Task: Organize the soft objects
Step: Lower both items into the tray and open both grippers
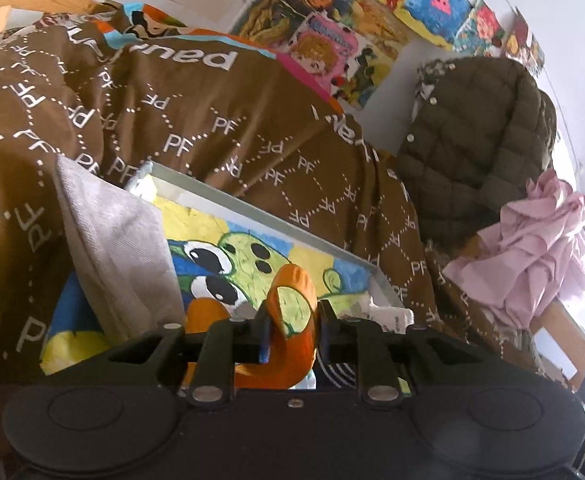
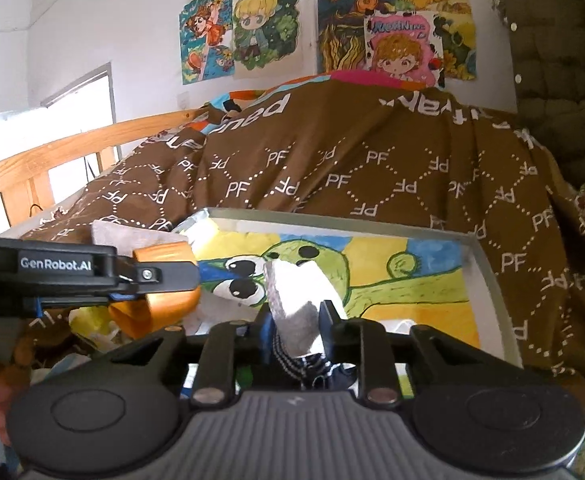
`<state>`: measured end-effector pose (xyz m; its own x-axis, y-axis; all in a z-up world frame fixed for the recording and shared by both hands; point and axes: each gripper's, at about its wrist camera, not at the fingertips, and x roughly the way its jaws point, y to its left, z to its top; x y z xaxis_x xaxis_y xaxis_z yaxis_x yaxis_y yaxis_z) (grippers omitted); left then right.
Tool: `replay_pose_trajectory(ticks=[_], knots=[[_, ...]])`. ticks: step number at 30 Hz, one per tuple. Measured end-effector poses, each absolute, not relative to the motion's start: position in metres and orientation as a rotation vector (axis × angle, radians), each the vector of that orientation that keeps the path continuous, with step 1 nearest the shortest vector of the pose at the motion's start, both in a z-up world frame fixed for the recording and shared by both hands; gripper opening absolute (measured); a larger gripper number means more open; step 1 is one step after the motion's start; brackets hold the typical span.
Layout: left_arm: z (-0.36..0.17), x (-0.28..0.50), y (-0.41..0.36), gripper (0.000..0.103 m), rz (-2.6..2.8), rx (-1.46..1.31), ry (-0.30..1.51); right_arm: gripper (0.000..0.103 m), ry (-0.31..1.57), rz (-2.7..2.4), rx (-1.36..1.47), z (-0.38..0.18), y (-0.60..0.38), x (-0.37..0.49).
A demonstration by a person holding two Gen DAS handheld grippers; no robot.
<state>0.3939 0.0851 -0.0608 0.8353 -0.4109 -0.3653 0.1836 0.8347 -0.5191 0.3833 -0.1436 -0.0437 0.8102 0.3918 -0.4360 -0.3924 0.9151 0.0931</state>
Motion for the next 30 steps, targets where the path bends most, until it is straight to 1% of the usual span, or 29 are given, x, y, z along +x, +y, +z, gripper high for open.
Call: replay_pose_trajectory(ticks=[1, 5, 7, 9, 11, 12, 14, 19, 24, 30], knots=[[-0.061, 0.394, 0.084, 0.028, -0.33, -0.487, 0.494, 0.04, 0.475, 0.424, 0.009, -0.044, -0.144, 0.384], [-0.063, 0.396, 0.086, 0.032, -0.33, -0.51, 0.517, 0.049, 0.497, 0.434, 0.034, -0.047, -0.147, 0.386], [-0.065, 0.397, 0.088, 0.034, -0.331, -0.531, 0.529, 0.056, 0.511, 0.445, 0.057, -0.048, -0.148, 0.387], [-0.065, 0.397, 0.089, 0.039, -0.335, -0.546, 0.531, 0.06, 0.523, 0.457, 0.074, -0.049, -0.149, 0.388], [-0.064, 0.397, 0.089, 0.046, -0.344, -0.559, 0.529, 0.065, 0.533, 0.465, 0.074, -0.05, -0.148, 0.388], [-0.064, 0.397, 0.089, 0.047, -0.349, -0.567, 0.526, 0.068, 0.537, 0.467, 0.069, -0.05, -0.148, 0.388], [-0.063, 0.397, 0.09, 0.055, -0.361, -0.591, 0.525, 0.071, 0.544, 0.469, 0.064, -0.049, -0.148, 0.388], [-0.058, 0.394, 0.09, 0.058, -0.352, -0.608, 0.526, 0.084, 0.546, 0.462, 0.07, -0.042, -0.151, 0.382], [-0.048, 0.388, 0.088, 0.065, -0.325, -0.587, 0.518, 0.09, 0.522, 0.444, 0.09, -0.027, -0.16, 0.373], [-0.022, 0.372, 0.085, 0.075, -0.304, -0.534, 0.474, 0.097, 0.458, 0.423, 0.127, 0.001, -0.175, 0.355]])
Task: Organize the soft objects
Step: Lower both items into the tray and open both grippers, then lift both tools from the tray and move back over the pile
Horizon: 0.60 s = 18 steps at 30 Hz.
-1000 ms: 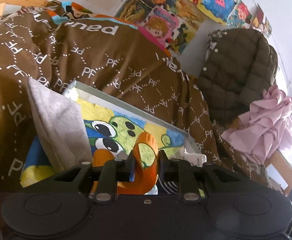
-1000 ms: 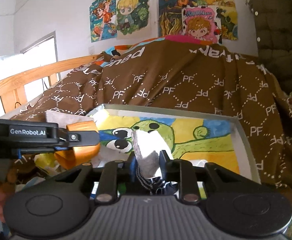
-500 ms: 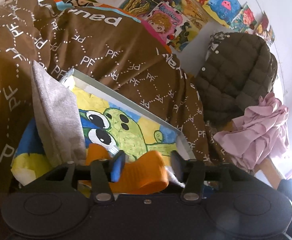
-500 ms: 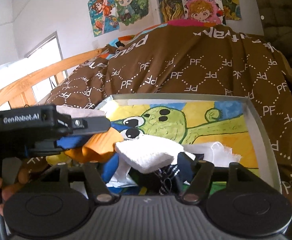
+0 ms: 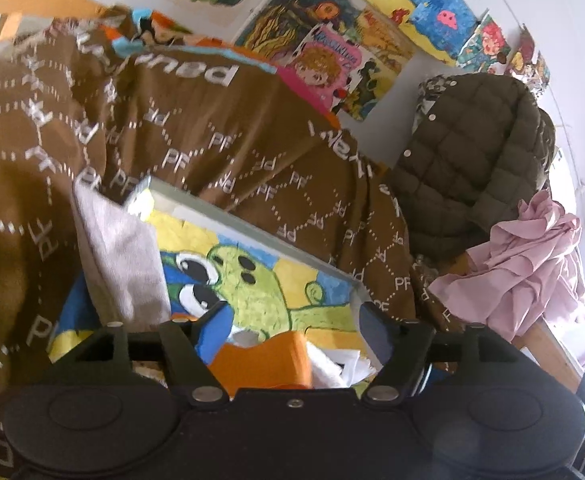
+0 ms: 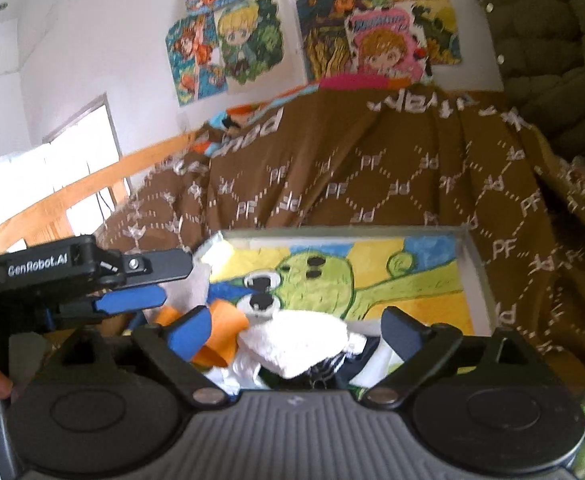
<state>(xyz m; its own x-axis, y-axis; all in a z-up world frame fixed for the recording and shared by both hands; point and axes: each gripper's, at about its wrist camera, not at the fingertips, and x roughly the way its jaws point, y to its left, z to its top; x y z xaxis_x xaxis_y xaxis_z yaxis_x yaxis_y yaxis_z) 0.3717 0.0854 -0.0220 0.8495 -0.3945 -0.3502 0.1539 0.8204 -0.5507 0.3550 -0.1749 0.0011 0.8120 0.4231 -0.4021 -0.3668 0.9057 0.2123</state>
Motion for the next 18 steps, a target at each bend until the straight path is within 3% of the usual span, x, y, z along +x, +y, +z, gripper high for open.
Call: replay_pose_trajectory(ticks=[13, 18], knots=[[0.052, 0.295, 0.064, 0.102, -0.277, -0.381, 0.304, 0.103, 0.279, 0.375, 0.161, 0.064, -0.21, 0.294], [0.073, 0.266, 0.052, 0.102, -0.276, -0.329, 0.237, 0.103, 0.214, 0.345, 0.161, 0.079, -0.221, 0.264]])
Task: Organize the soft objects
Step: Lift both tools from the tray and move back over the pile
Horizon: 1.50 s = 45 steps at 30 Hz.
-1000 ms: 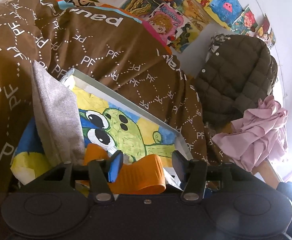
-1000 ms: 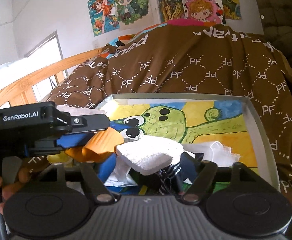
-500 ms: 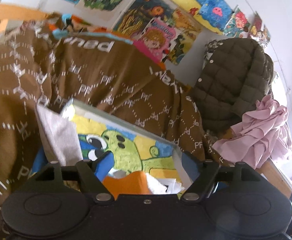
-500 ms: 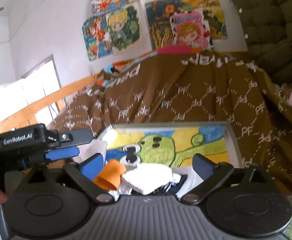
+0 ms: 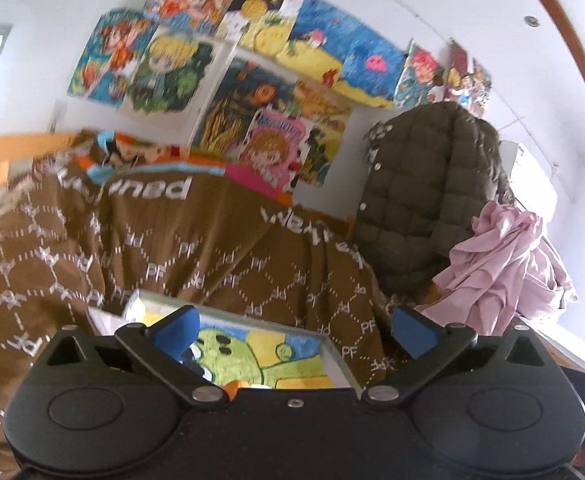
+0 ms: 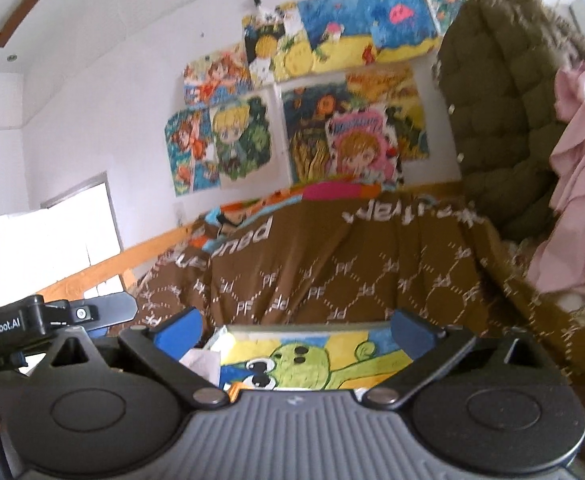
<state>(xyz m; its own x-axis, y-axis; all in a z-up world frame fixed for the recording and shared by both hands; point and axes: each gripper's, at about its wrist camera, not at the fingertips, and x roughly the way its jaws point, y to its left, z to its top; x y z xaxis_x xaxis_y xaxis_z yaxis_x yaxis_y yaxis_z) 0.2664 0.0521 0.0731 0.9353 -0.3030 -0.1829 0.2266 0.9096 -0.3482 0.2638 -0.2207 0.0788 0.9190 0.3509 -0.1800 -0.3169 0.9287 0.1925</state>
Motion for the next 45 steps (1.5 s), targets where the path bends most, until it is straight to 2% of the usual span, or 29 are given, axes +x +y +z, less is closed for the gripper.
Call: replay_pose_trajectory(ticks=[11, 27, 45], knots=[[0.081, 0.208, 0.031, 0.102, -0.263, -0.275, 0.199, 0.103, 0.15, 0.32, 0.147, 0.091, -0.234, 0.202], [0.078, 0.133, 0.001, 0.102, -0.268, -0.201, 0.105, 0.103, 0.132, 0.282, 0.042, 0.072, -0.241, 0.124], [0.038, 0.092, -0.029, 0.102, -0.32, -0.112, 0.216, 0.103, 0.25, 0.13, 0.044, 0.041, -0.273, 0.08]])
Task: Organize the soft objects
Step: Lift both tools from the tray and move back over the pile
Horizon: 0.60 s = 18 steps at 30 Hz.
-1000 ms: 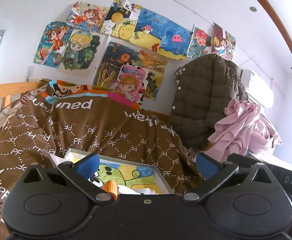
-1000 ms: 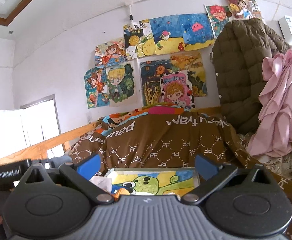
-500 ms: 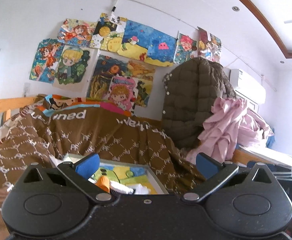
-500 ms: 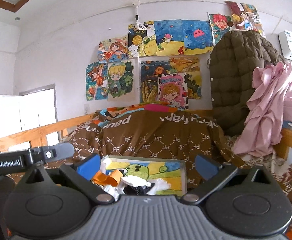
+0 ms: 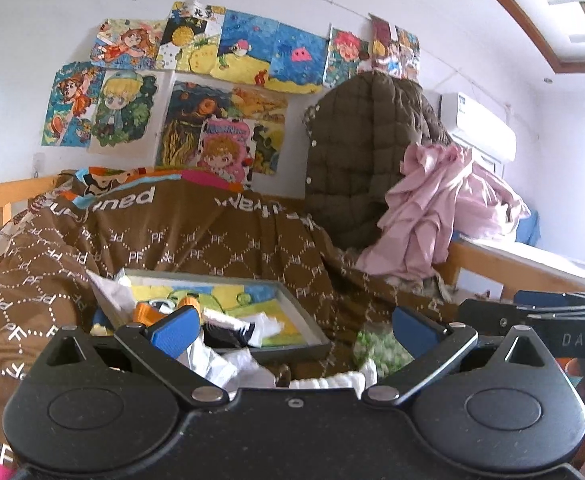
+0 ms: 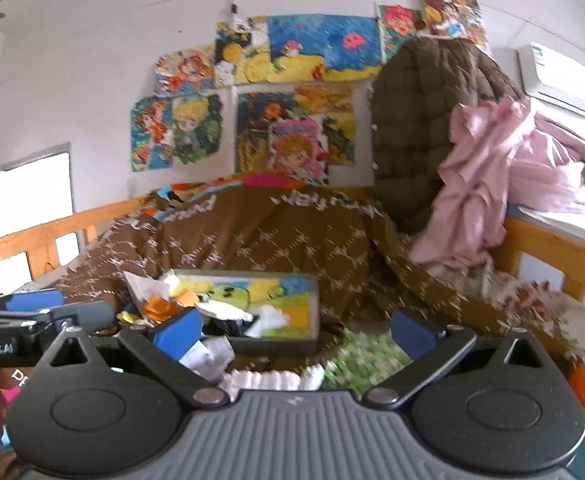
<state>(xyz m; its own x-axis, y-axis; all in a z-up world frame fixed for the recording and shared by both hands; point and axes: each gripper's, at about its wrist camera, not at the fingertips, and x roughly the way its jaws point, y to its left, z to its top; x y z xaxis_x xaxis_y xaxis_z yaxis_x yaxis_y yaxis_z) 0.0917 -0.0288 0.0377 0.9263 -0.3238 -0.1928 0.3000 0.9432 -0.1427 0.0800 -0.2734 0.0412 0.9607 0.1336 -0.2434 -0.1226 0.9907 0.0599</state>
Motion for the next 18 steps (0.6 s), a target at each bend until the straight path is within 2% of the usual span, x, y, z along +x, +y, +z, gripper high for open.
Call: replay_pose_trajectory(ticks=[9, 18], knots=[[0.009, 0.097, -0.041, 0.102, -0.32, -0.003, 0.396, 0.103, 0.379, 0.116, 0.003, 0.022, -0.264, 0.091], [-0.009, 0.105, -0.05, 0.102, -0.332, 0.069, 0.475, 0.103, 0.471, 0.13, -0.034, 0.01, -0.254, 0.103]])
